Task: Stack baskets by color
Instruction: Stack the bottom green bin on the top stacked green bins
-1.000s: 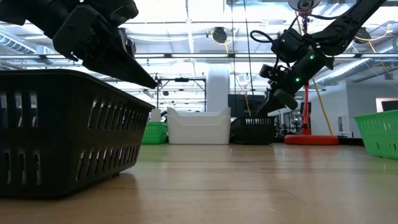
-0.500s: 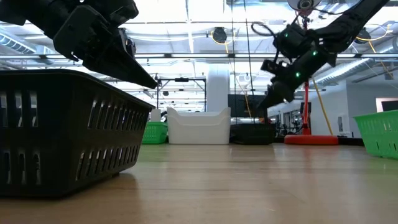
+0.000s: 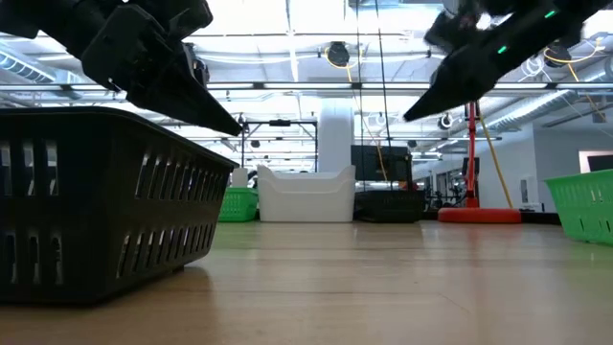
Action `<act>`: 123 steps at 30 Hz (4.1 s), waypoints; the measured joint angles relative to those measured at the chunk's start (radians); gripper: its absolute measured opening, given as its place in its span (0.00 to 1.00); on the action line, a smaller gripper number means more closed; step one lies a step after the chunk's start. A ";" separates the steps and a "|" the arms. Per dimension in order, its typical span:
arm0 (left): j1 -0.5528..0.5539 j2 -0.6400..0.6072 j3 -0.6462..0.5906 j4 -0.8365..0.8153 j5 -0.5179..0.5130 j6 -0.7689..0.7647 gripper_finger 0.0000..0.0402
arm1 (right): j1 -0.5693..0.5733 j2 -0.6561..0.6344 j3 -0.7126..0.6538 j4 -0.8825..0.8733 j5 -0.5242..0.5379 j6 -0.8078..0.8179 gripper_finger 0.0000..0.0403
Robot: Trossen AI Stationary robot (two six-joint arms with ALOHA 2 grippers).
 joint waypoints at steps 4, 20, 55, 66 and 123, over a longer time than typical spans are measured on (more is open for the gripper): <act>-0.019 0.000 0.000 0.003 0.000 -0.009 0.46 | 0.171 -0.027 0.000 -0.036 0.084 0.130 0.05; -0.155 0.000 0.000 0.037 -0.064 0.004 0.46 | 0.573 0.087 0.083 -0.033 0.186 0.589 0.05; -0.191 0.000 0.000 0.096 -0.144 -0.006 0.46 | 1.033 0.526 0.561 -0.793 0.099 1.372 0.30; -0.188 0.000 0.000 0.140 -0.142 -0.001 0.46 | 1.138 0.558 0.487 -0.866 0.094 1.461 0.32; 0.080 0.120 0.536 -0.283 0.149 0.461 0.72 | 0.446 0.552 0.719 -0.907 0.103 0.511 0.01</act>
